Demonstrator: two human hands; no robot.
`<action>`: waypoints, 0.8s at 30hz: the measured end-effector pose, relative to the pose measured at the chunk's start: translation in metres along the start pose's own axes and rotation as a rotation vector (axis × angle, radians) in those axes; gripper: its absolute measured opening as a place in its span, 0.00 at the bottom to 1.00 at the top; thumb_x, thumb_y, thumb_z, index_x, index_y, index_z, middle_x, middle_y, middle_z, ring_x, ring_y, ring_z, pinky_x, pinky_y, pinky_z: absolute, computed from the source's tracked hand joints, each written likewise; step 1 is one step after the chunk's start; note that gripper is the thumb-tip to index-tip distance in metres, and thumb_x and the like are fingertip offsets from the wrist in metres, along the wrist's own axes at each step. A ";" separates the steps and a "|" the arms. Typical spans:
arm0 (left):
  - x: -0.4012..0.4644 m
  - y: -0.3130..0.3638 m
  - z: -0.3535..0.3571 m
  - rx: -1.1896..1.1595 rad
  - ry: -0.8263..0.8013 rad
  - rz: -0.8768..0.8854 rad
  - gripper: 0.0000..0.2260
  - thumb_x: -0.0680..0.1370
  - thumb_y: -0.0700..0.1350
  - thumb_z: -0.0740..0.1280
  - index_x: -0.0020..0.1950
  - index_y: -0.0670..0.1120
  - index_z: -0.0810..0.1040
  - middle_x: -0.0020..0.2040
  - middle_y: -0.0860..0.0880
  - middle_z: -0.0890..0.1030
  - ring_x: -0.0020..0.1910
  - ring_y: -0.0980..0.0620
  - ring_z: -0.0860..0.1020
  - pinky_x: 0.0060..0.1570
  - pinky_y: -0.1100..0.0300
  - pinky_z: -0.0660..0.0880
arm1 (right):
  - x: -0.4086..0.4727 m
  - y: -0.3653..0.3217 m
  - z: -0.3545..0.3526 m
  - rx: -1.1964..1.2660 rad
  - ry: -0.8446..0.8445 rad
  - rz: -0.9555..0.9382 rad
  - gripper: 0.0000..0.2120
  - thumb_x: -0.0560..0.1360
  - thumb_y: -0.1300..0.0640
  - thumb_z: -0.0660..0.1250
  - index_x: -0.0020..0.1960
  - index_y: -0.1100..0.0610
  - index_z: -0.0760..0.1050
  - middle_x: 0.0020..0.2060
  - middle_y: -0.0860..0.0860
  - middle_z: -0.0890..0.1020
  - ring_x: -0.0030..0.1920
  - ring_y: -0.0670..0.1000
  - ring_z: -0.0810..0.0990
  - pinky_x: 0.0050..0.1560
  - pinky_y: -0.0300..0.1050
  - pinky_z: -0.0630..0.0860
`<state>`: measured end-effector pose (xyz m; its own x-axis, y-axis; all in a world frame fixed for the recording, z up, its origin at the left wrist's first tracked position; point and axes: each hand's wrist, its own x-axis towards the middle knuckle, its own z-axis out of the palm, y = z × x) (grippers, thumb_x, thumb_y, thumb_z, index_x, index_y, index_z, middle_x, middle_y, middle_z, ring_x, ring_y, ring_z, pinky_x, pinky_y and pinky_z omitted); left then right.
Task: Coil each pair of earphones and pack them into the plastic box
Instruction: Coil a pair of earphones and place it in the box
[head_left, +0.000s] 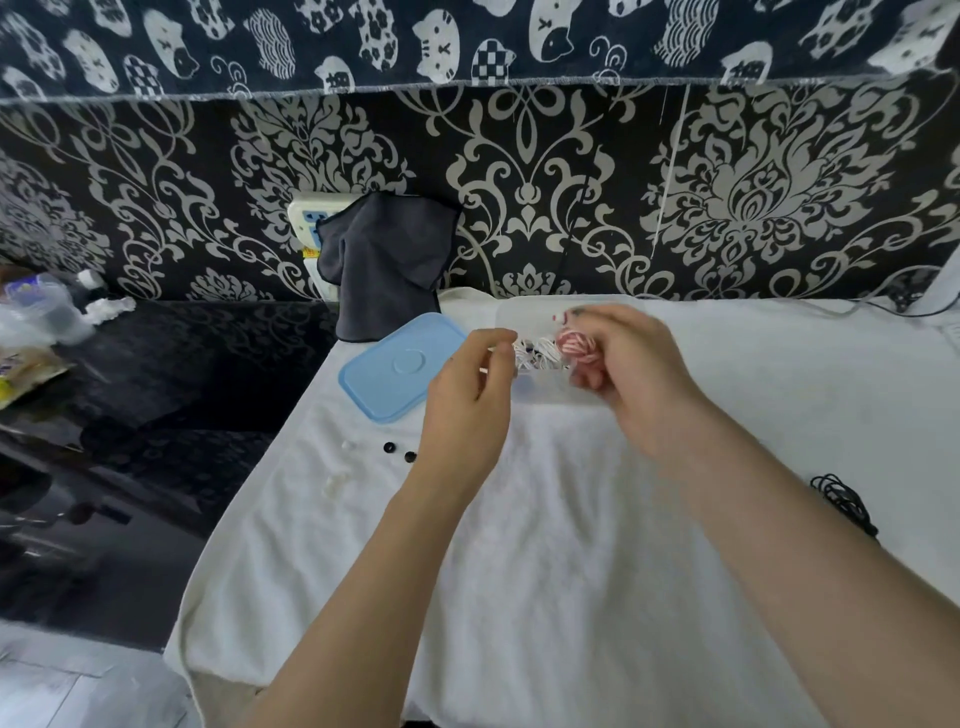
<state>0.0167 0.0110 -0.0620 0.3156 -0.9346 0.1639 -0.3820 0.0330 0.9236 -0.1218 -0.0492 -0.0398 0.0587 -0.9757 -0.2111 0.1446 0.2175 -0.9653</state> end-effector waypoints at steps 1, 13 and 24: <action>0.001 -0.003 0.003 0.028 -0.023 -0.026 0.09 0.84 0.46 0.60 0.58 0.53 0.80 0.44 0.55 0.82 0.40 0.56 0.77 0.47 0.59 0.76 | 0.013 -0.003 -0.003 -0.131 0.053 -0.067 0.04 0.77 0.61 0.69 0.49 0.61 0.81 0.35 0.56 0.81 0.24 0.48 0.73 0.26 0.40 0.74; -0.009 -0.017 0.028 0.424 -0.405 -0.056 0.13 0.82 0.48 0.64 0.66 0.51 0.76 0.56 0.49 0.79 0.53 0.52 0.77 0.55 0.56 0.76 | 0.057 -0.013 -0.002 -1.007 -0.210 -0.055 0.18 0.83 0.50 0.56 0.60 0.61 0.78 0.50 0.57 0.85 0.47 0.56 0.86 0.57 0.56 0.80; -0.014 -0.019 0.029 0.490 -0.443 -0.056 0.13 0.82 0.48 0.65 0.67 0.51 0.76 0.58 0.48 0.78 0.52 0.55 0.74 0.57 0.59 0.73 | -0.005 0.035 -0.084 -1.202 0.070 -0.084 0.11 0.73 0.59 0.67 0.55 0.53 0.76 0.49 0.52 0.81 0.52 0.58 0.79 0.49 0.48 0.76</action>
<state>-0.0061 0.0131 -0.0917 -0.0002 -0.9909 -0.1343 -0.7590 -0.0873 0.6452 -0.2002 -0.0387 -0.0851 0.0341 -0.9930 -0.1129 -0.8683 0.0265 -0.4953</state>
